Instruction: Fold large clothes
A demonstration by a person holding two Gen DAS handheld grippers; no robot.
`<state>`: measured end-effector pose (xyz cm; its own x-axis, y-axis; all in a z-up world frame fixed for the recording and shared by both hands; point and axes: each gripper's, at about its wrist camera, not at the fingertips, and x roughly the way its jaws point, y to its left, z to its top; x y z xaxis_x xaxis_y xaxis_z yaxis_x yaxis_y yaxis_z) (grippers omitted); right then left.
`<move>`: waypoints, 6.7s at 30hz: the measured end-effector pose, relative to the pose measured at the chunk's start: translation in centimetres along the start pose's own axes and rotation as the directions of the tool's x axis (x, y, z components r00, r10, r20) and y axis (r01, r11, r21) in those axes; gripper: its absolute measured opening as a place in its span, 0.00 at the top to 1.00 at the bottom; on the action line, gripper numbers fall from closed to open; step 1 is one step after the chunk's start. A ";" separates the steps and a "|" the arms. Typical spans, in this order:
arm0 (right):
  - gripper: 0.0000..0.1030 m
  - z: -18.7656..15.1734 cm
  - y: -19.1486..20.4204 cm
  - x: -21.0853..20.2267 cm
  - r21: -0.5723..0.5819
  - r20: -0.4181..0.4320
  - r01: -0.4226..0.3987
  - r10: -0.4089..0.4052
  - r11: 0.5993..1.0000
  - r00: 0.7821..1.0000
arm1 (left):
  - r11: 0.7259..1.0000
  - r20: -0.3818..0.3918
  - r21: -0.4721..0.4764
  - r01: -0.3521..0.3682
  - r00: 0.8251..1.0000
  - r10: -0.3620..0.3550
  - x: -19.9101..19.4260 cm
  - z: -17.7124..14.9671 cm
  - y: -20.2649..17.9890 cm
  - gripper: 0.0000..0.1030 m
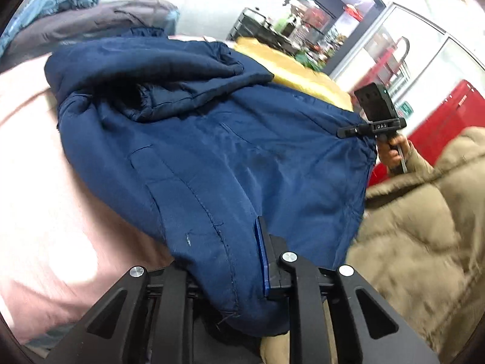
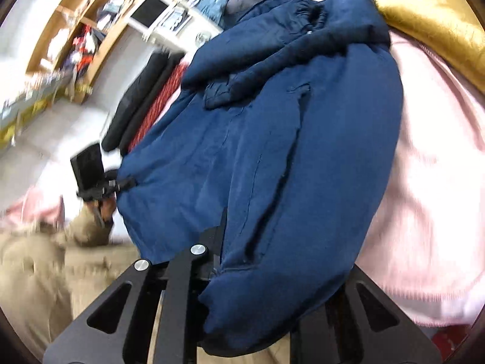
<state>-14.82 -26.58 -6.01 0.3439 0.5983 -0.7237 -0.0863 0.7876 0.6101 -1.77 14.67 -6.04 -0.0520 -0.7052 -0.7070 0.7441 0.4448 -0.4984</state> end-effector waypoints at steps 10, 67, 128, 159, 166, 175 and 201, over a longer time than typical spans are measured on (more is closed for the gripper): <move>0.83 -1.0 -1.6 4.4 0.098 -0.071 0.049 -0.042 0.994 0.997 | 0.992 -0.028 -0.085 -0.098 0.995 0.096 3.6 -0.4 3.1 0.82; 0.19 29.6 -14.9 -3.7 0.547 0.357 -0.208 -0.002 0.811 0.934 | 0.785 0.231 -0.513 -0.347 0.825 0.515 -5.4 17.8 16.1 0.17; 0.19 33.2 -10.5 1.4 0.346 0.346 0.387 -0.499 0.855 0.794 | 0.660 -0.086 0.113 -0.743 0.654 0.751 14.7 31.0 23.1 0.83; 0.73 15.8 -12.7 1.2 0.188 0.082 0.607 -0.628 0.772 0.774 | 0.603 -0.042 0.139 -0.786 0.603 0.796 12.6 32.0 22.2 0.60; 0.68 14.2 -12.2 -0.7 0.220 0.135 0.580 -0.613 0.784 0.778 | 0.751 0.256 -0.154 -0.642 0.709 0.657 0.2 26.2 17.1 0.06; 0.41 20.9 -7.3 -1.9 0.111 0.318 0.630 -0.628 0.768 0.710 | 0.693 0.090 -0.250 -0.676 0.696 0.712 -0.6 19.8 20.4 0.06; 0.27 26.5 -11.1 -1.8 0.298 0.318 0.640 -0.706 0.708 0.633 | 0.652 0.055 -0.462 -0.601 0.715 0.697 0.6 18.9 22.7 0.34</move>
<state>10.25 -40.28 -2.91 0.5757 -0.2240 -0.7864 0.4375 0.8969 0.0648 27.66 13.93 -8.27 0.5180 -0.2240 -0.8255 0.2089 0.9690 -0.1318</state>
